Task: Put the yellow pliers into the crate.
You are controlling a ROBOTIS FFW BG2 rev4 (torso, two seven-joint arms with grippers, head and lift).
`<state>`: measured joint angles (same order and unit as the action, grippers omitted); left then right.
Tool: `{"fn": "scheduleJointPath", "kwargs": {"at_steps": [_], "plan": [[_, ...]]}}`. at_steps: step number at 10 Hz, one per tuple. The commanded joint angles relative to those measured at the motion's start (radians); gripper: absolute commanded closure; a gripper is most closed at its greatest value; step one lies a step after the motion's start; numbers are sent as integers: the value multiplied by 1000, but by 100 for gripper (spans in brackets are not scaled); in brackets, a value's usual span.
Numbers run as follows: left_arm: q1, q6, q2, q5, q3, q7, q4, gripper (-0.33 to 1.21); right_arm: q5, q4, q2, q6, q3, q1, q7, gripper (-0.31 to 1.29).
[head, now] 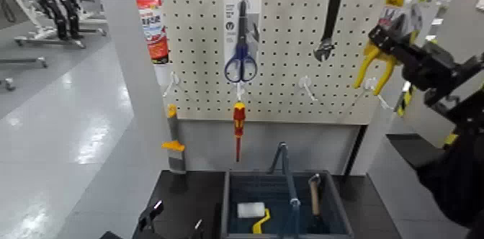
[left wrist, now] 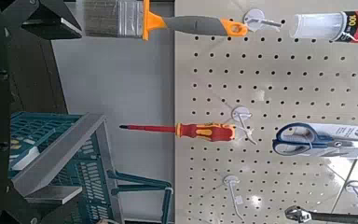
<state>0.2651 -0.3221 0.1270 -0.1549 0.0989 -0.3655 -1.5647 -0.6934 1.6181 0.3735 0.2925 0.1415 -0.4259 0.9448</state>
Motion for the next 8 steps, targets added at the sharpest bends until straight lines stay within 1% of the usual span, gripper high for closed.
{"fn": "scheduleJointPath", "kwargs": {"at_steps": [1, 2, 5, 6, 8], "plan": [[-1, -2, 10, -3, 13, 13, 2, 13, 15, 23, -57, -3, -14, 69, -6, 122], [-3, -2, 14, -5, 18, 16, 2, 13, 17, 31, -76, 0, -19, 96, -6, 122], [-6, -2, 20, -6, 24, 22, 3, 13, 23, 46, -116, 23, -25, 173, -9, 122], [-7, -3, 19, -8, 25, 23, 6, 13, 25, 39, -128, 25, -33, 193, -9, 122], [-9, -9, 20, -11, 28, 23, 12, 13, 48, 17, -139, 27, -54, 217, -8, 122]]}}
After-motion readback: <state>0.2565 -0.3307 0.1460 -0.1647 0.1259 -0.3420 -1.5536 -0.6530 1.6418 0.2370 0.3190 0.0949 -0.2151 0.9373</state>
